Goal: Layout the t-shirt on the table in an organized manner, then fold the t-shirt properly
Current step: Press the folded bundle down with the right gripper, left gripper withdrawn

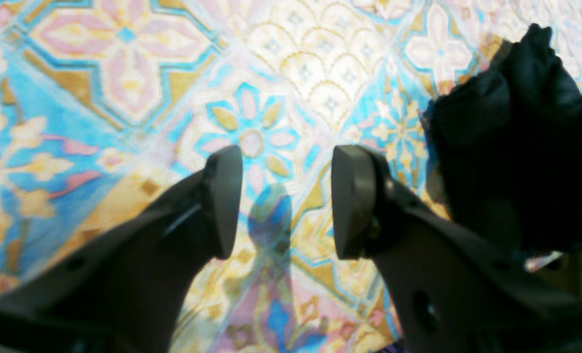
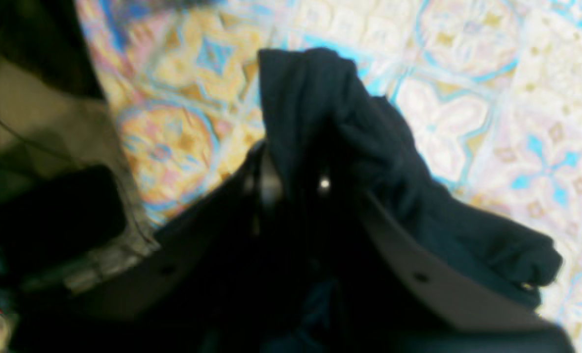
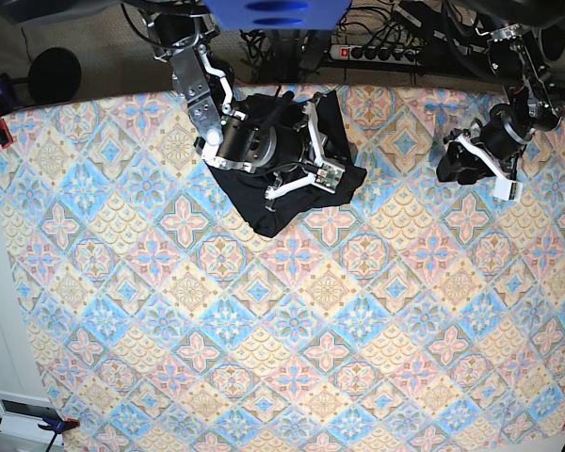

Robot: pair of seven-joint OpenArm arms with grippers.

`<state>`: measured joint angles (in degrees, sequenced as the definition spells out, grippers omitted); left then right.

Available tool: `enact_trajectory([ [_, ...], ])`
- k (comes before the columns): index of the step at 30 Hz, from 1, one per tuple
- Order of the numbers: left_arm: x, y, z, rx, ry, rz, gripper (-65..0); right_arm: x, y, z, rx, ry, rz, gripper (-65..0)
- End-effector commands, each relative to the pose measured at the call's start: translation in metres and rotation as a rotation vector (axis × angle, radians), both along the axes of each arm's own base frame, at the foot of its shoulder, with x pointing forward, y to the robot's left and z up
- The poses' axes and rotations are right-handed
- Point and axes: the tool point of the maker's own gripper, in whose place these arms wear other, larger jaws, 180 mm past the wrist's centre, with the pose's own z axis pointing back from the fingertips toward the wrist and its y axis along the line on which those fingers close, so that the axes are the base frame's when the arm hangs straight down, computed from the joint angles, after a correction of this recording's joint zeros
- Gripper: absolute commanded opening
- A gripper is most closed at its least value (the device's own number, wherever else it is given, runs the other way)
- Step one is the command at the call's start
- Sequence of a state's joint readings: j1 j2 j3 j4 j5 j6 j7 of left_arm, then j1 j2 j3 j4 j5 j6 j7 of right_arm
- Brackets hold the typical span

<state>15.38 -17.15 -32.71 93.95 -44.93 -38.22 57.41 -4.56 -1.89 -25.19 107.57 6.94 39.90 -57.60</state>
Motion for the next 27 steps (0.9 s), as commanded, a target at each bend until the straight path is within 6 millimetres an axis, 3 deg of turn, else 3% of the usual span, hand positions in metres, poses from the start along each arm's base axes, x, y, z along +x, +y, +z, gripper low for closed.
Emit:
enact_trajectory([
  [1, 0.008, 0.003, 0.013, 0.003, -0.05, -0.002, -36.3, 0.008, 0.004, 0.015, 0.038, -0.044, 0.0, -54.6],
  [4, 0.007, 0.002, 0.012, 0.0, -0.05, -0.001, -36.3, 0.009, 0.002, 0.016, 0.04, -0.047, -0.009, -51.6],
  [6, 0.007, -0.002, 0.012, -0.007, -0.049, -0.005, -36.3, 0.022, -0.013, 0.024, 0.045, -0.074, -0.067, -51.2],
  [11, 0.007, -0.028, 0.005, -0.024, -0.026, -0.091, -36.3, 0.042, -0.039, 0.042, 0.057, -0.13, -0.165, -51.2],
  [13, 0.007, -0.036, 0.004, -0.03, -0.023, -0.114, -36.3, 0.039, -0.048, 0.035, 0.048, -0.108, -0.192, -51.2],
  [23, 0.015, -0.04, 0.008, -0.037, -0.043, -0.116, -36.3, 0.047, -0.078, 0.029, 0.037, -0.097, -0.292, -51.2],
  [27, 0.015, -0.04, 0.008, -0.037, -0.045, -0.116, -36.3, 0.066, -0.081, 0.043, 0.054, -0.15, -0.303, -51.2],
])
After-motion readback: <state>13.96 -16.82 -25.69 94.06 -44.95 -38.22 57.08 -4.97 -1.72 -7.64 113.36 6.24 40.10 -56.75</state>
